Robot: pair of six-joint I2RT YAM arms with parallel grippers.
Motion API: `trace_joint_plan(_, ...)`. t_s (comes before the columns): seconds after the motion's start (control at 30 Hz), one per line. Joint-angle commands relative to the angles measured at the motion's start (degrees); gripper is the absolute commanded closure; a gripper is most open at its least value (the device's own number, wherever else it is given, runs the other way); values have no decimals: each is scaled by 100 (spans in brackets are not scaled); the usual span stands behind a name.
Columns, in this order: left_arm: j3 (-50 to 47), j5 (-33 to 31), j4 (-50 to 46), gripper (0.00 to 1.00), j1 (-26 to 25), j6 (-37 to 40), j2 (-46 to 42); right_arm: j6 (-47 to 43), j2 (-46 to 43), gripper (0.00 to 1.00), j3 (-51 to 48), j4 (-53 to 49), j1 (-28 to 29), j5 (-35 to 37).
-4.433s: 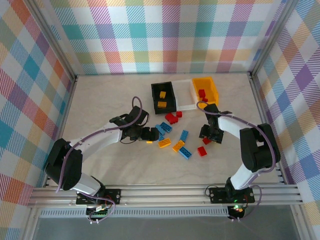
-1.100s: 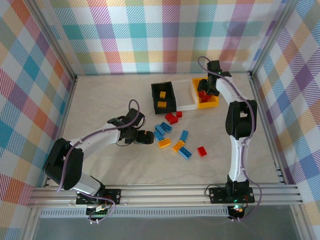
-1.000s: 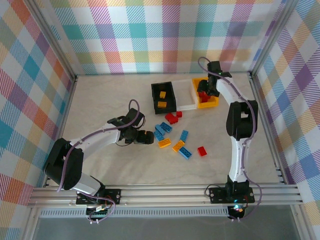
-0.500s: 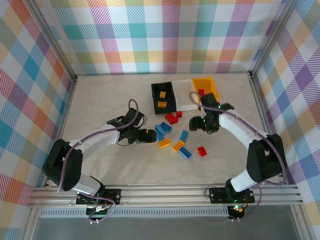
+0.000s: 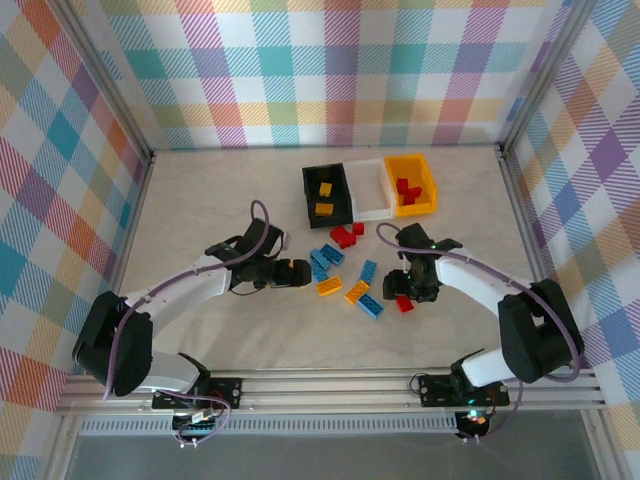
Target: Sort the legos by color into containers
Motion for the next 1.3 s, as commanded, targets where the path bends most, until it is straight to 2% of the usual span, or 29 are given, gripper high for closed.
trace_joint_plan(0.0,-67,-5,-105,13,-52,-48,-184,116,238,30,-39,263,35,-18)
trace_joint_plan(0.2,-36,-56,-224,13,-53,16,-172,184,497,39,-23,334,35,-39)
trace_joint_plan(0.5,-22,-32,-141,13,-47,29,-24,250,585,66,-3,255,34,45)
trace_joint_plan(0.6,-28,-23,-124,13,-51,33,1,252,607,71,24,219,34,72)
trace_joint_plan(0.9,-11,-49,-142,13,-45,43,5,252,130,71,390,-119,10,192)
trace_joint_plan(1.1,56,-23,-148,13,-47,86,96,-89,285,70,1592,-455,-533,225)
trace_joint_plan(1.27,82,-101,-217,13,-34,178,146,-347,1113,69,3210,-576,-1084,277)
